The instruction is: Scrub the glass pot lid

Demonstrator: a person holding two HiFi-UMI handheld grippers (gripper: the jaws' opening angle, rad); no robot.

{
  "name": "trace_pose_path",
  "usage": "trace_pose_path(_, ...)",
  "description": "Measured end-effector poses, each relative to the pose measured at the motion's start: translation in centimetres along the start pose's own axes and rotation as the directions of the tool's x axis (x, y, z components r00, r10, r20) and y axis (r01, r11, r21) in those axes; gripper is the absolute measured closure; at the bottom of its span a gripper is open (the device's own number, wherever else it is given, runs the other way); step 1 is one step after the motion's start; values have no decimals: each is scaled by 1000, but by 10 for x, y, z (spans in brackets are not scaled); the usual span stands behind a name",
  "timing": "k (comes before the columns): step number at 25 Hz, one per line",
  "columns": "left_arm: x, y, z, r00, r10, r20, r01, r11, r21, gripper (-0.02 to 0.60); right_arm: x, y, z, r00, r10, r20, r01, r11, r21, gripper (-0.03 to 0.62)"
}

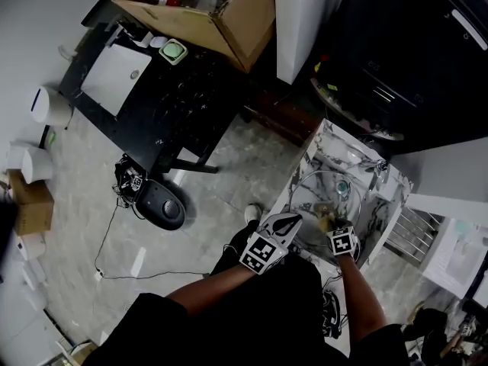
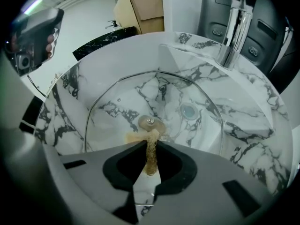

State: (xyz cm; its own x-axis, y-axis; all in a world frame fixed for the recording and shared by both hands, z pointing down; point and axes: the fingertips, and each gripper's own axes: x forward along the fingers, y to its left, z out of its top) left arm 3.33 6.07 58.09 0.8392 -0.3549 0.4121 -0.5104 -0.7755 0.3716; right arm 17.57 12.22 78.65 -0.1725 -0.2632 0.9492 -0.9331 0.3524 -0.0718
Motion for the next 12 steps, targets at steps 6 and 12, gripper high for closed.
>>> trace_pose_path(6, -4, 12, 6, 1000, 15, 1, -15, 1000, 15, 565, 2, 13, 7, 1000, 22, -21, -23, 999, -24, 533)
trace_pose_path(12, -6, 18, 8, 1000, 6, 6, -6, 1000, -7, 565, 7, 32, 15, 998, 42, -38, -43, 998, -41, 533)
